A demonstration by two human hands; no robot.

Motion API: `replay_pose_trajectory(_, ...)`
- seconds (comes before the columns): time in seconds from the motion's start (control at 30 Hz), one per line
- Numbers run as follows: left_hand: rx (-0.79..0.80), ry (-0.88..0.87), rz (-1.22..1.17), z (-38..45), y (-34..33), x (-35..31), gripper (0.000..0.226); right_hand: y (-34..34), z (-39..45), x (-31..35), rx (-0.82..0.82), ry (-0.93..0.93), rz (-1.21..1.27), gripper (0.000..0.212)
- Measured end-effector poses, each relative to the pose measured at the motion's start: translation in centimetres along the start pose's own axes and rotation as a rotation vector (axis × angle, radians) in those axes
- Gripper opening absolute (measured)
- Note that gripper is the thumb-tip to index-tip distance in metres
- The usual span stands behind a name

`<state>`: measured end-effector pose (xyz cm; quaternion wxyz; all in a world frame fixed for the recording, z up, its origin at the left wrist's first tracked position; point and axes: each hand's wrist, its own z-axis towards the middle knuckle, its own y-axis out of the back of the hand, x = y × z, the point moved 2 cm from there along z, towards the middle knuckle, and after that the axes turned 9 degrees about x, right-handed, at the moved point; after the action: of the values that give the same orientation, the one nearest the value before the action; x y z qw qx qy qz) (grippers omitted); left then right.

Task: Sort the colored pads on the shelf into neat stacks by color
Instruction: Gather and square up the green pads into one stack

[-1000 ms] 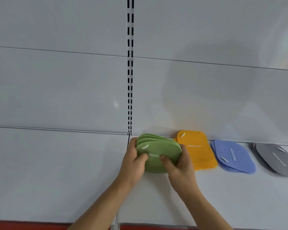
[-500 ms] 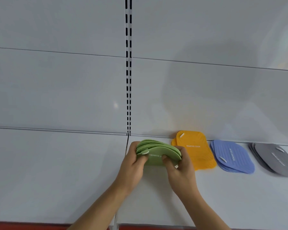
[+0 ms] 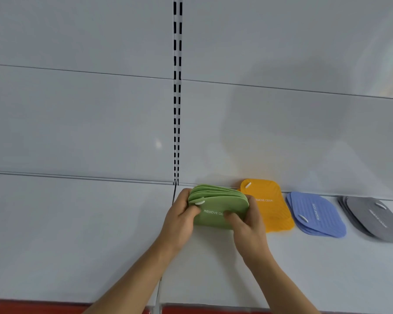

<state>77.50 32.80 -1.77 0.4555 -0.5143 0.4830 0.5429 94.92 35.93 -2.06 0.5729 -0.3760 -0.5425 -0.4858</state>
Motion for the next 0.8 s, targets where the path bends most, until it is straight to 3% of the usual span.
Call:
replay_pose_trajectory(0.3,-0.014,-0.046,-0.015,-0.5,0.0,-0.6,0.028,0.4,-0.1,-0.4,0.034,0.077,-0.101,0.031)
replay_pose_trajectory(0.6,0.045,0.029,-0.038,-0.5,0.5,0.4,0.035,0.2,-0.1,-1.3,0.057,0.030,-0.080,0.043)
replay_pose_trajectory(0.8,0.061,0.045,0.077,0.6,0.9,0.1,0.031,0.2,1.3,-0.6,0.035,-0.043,-0.285,0.034)
